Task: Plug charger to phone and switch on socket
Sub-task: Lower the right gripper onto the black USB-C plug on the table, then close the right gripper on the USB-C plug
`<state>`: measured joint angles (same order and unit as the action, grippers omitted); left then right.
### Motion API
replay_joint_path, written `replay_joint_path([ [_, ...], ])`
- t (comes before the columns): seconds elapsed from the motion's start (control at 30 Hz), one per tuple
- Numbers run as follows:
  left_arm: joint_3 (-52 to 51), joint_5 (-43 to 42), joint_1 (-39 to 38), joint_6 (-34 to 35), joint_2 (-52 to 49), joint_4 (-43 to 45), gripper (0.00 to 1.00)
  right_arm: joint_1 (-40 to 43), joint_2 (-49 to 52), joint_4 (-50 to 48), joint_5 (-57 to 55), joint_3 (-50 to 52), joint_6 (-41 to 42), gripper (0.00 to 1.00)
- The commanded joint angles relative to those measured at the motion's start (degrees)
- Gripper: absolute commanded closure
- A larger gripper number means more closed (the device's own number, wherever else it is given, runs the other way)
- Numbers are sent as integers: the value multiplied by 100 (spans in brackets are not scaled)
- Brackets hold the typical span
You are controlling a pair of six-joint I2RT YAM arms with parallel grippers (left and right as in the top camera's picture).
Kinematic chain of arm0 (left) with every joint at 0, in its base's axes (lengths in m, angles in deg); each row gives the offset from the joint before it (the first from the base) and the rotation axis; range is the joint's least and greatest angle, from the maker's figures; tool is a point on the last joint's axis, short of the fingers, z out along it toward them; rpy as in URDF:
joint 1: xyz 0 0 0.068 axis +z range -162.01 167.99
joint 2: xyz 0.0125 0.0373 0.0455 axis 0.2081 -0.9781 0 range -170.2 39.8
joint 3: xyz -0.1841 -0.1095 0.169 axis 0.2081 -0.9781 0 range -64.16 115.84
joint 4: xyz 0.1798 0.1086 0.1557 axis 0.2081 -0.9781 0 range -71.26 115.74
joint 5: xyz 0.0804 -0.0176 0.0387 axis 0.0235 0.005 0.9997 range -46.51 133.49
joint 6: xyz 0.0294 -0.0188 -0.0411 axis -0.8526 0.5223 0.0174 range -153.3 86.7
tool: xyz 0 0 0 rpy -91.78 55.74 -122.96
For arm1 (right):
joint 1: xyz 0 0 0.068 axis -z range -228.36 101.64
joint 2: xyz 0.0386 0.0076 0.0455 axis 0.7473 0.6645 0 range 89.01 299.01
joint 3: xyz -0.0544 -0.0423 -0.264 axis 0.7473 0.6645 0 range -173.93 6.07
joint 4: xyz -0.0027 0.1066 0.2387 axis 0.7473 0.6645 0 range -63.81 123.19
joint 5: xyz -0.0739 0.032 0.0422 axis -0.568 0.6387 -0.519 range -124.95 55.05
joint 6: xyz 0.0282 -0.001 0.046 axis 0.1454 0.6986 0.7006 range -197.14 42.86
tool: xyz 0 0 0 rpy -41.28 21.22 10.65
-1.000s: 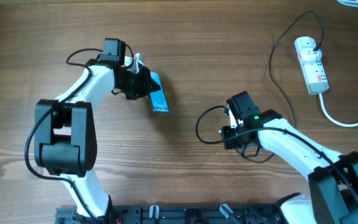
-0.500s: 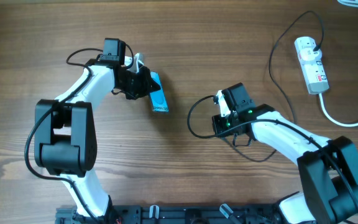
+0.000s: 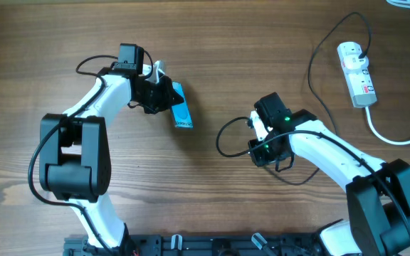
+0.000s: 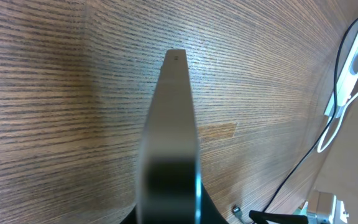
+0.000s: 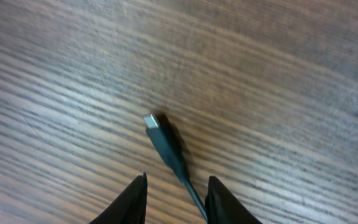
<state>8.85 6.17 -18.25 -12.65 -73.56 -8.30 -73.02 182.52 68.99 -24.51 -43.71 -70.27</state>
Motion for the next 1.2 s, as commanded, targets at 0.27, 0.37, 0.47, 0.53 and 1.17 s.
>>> replay_joint_path([
  [0.27, 7, -50, 20, -92, -35, 22, 96, -66, -7, -723, -621, 455, -367, 88],
  [0.37, 7, -50, 20, -92, -35, 22, 96, -66, -7, -957, -695, 455, -216, 90],
  [0.47, 7, -50, 20, -92, -35, 22, 96, -66, -7, -1257, -922, 455, 387, 92],
  [0.53, 7, -50, 20, -92, -35, 20, 96, -66, -7, -1266, -916, 455, 378, 83],
  [1.17, 7, -52, 20, -92, -35, 20, 96, -66, -7, -1224, -761, 455, -444, 72],
])
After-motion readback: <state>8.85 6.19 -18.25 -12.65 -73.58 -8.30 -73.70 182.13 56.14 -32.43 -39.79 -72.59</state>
